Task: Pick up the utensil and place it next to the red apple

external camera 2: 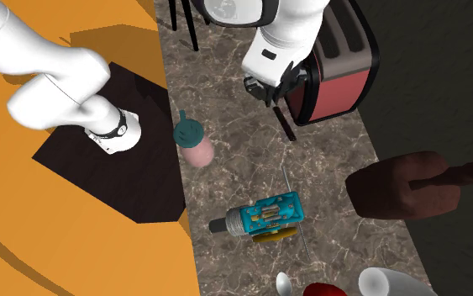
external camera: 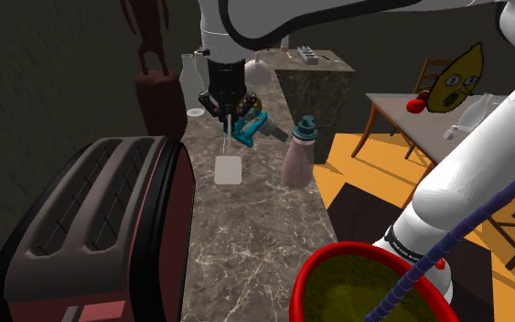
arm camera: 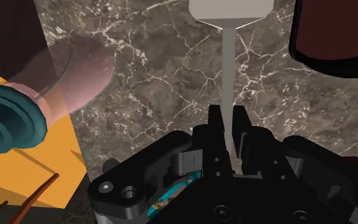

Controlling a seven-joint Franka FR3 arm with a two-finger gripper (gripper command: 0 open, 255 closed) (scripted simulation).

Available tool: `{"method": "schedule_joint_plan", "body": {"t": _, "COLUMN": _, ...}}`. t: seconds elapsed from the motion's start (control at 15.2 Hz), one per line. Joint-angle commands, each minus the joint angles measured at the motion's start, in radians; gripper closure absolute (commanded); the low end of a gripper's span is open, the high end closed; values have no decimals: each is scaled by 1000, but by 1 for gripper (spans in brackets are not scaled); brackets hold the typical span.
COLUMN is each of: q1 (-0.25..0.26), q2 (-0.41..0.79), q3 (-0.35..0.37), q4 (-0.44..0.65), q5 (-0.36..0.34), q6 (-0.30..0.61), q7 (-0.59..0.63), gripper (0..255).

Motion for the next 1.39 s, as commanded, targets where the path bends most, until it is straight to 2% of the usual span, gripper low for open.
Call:
{"method": "schedule_joint_plan", "body": {"t": 0.0, "q1": -20, "q2": -14, "q3": -31, "q4": -14, "q5": 6, "q6": 3, "q7": -55, "gripper": 255}}
{"method": "schedule_joint_plan", "body": {"t": 0.66, "q1": -118, "q2": -23, "q3": -179, "q4": -39, "q5": -1, "q6": 23, "q7": -298, "gripper": 255}}
{"method": "schedule_joint_plan", "body": {"t": 1.32, "q1": -219, "q2": 72, "q3": -298, "q4": 51, "q5": -42, "q6": 26, "q7": -505, "gripper": 255}}
